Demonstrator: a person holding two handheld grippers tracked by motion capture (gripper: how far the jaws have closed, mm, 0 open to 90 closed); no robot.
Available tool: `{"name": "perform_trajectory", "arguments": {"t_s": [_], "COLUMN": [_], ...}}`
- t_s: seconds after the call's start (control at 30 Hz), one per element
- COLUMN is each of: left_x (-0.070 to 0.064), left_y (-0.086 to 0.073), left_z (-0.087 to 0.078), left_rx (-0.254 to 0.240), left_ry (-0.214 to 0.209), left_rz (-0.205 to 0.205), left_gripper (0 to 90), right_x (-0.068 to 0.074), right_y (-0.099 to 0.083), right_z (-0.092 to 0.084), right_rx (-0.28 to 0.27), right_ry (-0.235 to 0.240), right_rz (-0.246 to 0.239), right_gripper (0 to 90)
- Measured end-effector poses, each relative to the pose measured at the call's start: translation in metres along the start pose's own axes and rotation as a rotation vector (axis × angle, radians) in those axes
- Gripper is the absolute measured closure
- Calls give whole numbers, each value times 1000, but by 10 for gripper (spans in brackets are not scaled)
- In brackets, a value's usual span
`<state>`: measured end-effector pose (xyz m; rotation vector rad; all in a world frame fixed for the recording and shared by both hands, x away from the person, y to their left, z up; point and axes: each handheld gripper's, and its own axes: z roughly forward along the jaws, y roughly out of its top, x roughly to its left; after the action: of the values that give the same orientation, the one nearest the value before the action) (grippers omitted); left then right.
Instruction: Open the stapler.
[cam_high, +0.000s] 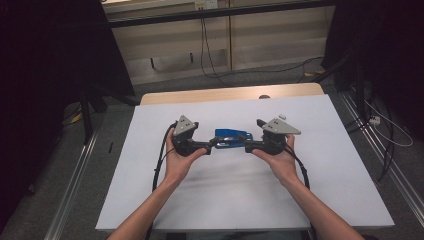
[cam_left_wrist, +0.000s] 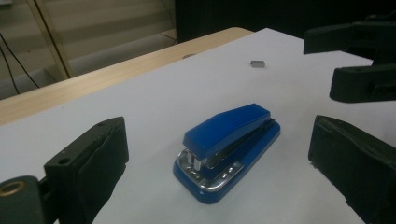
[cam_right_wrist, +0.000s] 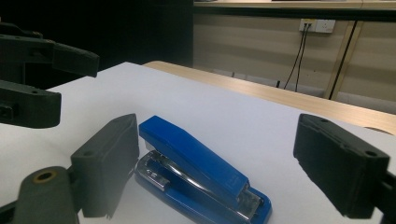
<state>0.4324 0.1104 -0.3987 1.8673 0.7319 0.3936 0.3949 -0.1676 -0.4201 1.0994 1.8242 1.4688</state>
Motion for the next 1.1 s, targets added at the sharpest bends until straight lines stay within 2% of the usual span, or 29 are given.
{"name": "perform_trajectory", "arguments": {"t_s": [0.07,0.13,0.23,0.3,0.4,0.57,0.6,0.7,0.8,0.83,0.87,0.9,0.93,0.97,1.0,1.03,1.07,1.1], "left_x": [-2,-2,-1,1,4,7,8,8,8,8,8,8,9,9,10,10,12,12], "left_y": [-1,-5,-7,-11,-16,-19,-21,-23,-23,-24,-24,-24,-26,-26,-27,-27,-27,-27], "left_z": [1,2,1,1,3,5,7,10,11,12,13,13,15,15,16,16,17,17], "left_rx": [4,14,19,34,61,70,84,104,105,103,107,107,110,110,124,124,120,120], "left_ry": [3,0,2,7,19,21,18,22,10,7,10,10,13,13,45,45,46,46], "left_rz": [23,13,21,14,15,5,9,8,3,0,4,4,2,2,-8,-8,-26,-26], "left_gripper": [51,50,50,50,50,50,50,51,56,56,57,57,57,65,82,93,93,91], "right_x": [0,1,2,3,3,5,5,5,4,4,4,4,5,5,6,6,7,7], "right_y": [-2,-4,-5,-8,-11,-13,-13,-13,-13,-13,-13,-13,-14,-14,-14,-14,-14,-14], "right_z": [3,3,5,6,9,11,11,12,12,12,12,12,13,13,14,14,16,16], "right_rx": [21,27,41,62,81,87,84,90,99,99,107,114,119,119,131,131,142,142], "right_ry": [3,6,13,26,30,40,53,70,86,86,97,103,112,112,131,131,148,148], "right_rz": [-19,-7,-15,-24,-20,-25,-26,-20,-22,-22,-25,-24,-27,-27,-22,-22,-21,-21], "right_gripper": [147,162,170,223,244,309,384,437,524,524,617,643,681,681,715,715,795,795]}}
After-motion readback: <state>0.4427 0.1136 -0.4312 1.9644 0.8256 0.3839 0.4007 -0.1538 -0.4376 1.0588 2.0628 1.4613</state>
